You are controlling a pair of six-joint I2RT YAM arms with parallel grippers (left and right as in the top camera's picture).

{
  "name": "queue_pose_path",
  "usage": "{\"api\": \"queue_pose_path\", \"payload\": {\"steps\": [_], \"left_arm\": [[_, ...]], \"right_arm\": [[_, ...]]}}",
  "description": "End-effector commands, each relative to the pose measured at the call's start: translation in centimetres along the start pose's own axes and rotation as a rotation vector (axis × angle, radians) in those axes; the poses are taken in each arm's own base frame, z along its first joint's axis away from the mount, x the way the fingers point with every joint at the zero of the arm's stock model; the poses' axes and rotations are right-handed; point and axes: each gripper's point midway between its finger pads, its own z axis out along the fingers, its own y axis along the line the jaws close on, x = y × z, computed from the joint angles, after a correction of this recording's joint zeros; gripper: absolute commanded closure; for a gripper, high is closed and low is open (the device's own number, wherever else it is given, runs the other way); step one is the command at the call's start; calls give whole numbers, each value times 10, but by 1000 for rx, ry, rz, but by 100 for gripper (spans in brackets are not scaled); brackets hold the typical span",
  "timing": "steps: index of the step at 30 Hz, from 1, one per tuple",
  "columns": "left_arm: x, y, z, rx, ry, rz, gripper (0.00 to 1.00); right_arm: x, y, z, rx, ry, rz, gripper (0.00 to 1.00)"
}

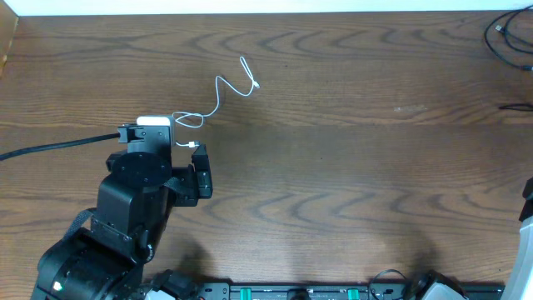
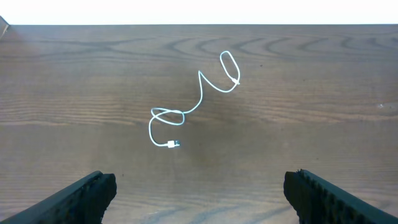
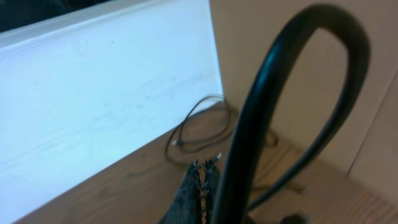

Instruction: Untangle cables

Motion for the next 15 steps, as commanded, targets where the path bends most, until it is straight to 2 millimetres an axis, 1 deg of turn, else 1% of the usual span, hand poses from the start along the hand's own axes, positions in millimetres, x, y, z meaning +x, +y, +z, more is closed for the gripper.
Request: {"api": "queue_pose_path", "payload": {"steps": [1, 2, 3, 5, 6, 8, 11, 13, 15], "left_arm": [[1, 2, 0, -11, 1, -11, 7], [1, 2, 0, -11, 1, -11, 7], [1, 2, 0, -11, 1, -11, 7], [0, 2, 0, -11, 1, -12, 7], [0, 2, 0, -11, 0, -28, 7], [0, 2, 0, -11, 0, -34, 7], [0, 2, 0, -11, 1, -34, 7], [0, 2, 0, -11, 1, -34, 7], [0, 2, 0, -11, 1, -33, 7]], "right_arm": [[-20, -21, -2, 132, -67, -118, 99], [-28, -34, -4, 212, -97, -136, 99], [-35, -42, -7, 268, -123, -158, 99], [-53, -55, -14, 364, -183, -226, 99], [-70, -61, -21, 426, -239, -282, 99], [-92, -64, -30, 484, -316, -347, 99], [-121, -61, -38, 552, -422, -471, 99], [-129, -56, -35, 580, -439, -571, 99], [-130, -52, -25, 594, -423, -654, 99]]}}
